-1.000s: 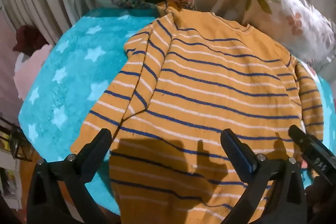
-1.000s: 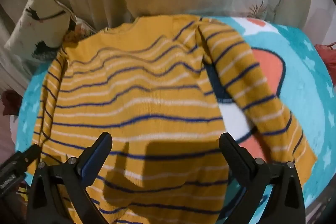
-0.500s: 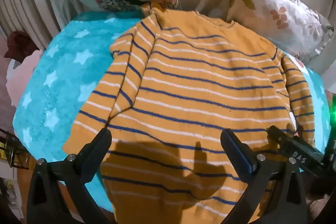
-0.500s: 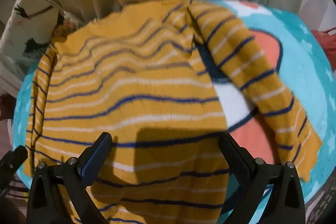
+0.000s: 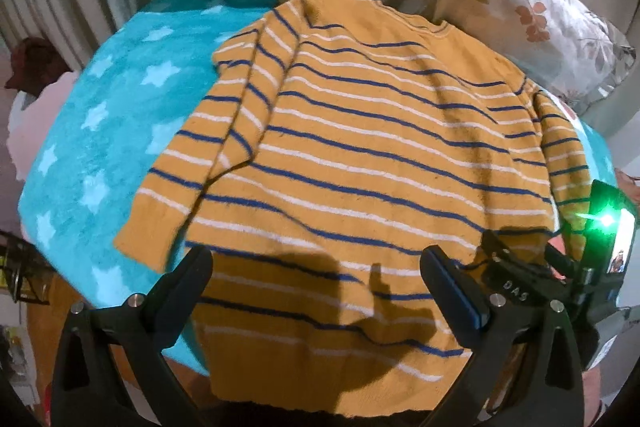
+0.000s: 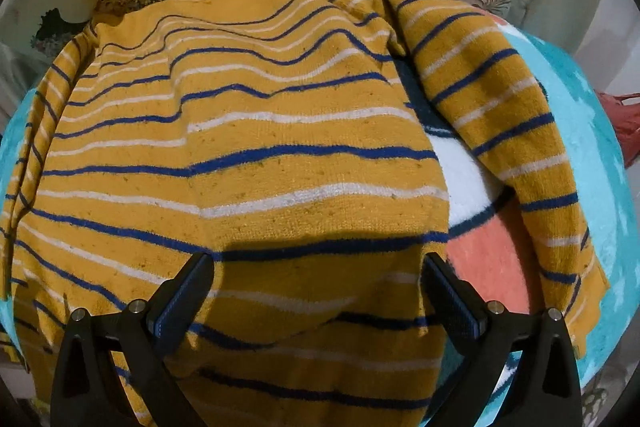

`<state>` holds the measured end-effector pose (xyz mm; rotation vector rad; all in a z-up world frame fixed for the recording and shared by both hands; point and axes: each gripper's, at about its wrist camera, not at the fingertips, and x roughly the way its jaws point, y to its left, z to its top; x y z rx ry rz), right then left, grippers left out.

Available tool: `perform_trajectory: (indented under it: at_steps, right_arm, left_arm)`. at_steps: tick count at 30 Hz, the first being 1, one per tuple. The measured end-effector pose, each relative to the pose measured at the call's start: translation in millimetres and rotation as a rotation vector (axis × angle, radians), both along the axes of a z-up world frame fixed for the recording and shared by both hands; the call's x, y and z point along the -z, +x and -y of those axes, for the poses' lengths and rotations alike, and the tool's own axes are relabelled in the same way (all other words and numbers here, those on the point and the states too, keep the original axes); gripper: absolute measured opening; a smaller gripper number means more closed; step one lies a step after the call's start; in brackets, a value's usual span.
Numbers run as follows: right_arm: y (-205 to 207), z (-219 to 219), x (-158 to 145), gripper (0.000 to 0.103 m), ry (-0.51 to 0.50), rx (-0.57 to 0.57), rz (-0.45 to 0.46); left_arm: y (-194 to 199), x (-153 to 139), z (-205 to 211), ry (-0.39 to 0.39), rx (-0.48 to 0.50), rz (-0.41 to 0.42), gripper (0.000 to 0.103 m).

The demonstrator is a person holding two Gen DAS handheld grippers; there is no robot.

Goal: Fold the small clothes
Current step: 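Lower both grippers toward the hem of the yellow striped sweater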

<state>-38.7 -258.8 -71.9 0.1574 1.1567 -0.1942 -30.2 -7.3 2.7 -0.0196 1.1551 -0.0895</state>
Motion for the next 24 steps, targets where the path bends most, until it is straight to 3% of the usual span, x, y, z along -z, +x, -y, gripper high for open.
perform_trajectory:
  at_steps: [6, 9, 17, 21, 24]
  right_arm:
    - [-15.0, -0.4, 0.9, 0.103, 0.023, 0.019, 0.052]
    - [-18.7, -0.3, 0.7, 0.103, 0.025, -0.028, 0.072]
    - [-6.7, -7.3, -0.4, 0.103, -0.006, -0.053, 0.003]
    - [-3.3, 0.5, -6.7, 0.102, -0.007, -0.006, -0.007]
    - [1.0, -1.5, -28.7, 0.098, -0.034, 0.066, 0.023]
  left_arm:
    - [-18.1, -10.5, 3.3, 0.027, 0.004, 0.056, 0.103]
    - [-30.6, -10.9, 5.9, 0.016, 0.034, 0.067, 0.103]
    - [-42.0, 1.5, 9.0, -0.022, 0.096, -0.006, 0.103]
    - [-28.8, -10.5, 2.8, -0.004, 0.125, 0.069, 0.102]
    - [-7.9, -13.3, -9.5, 0.085, 0.143, 0.09, 0.102]
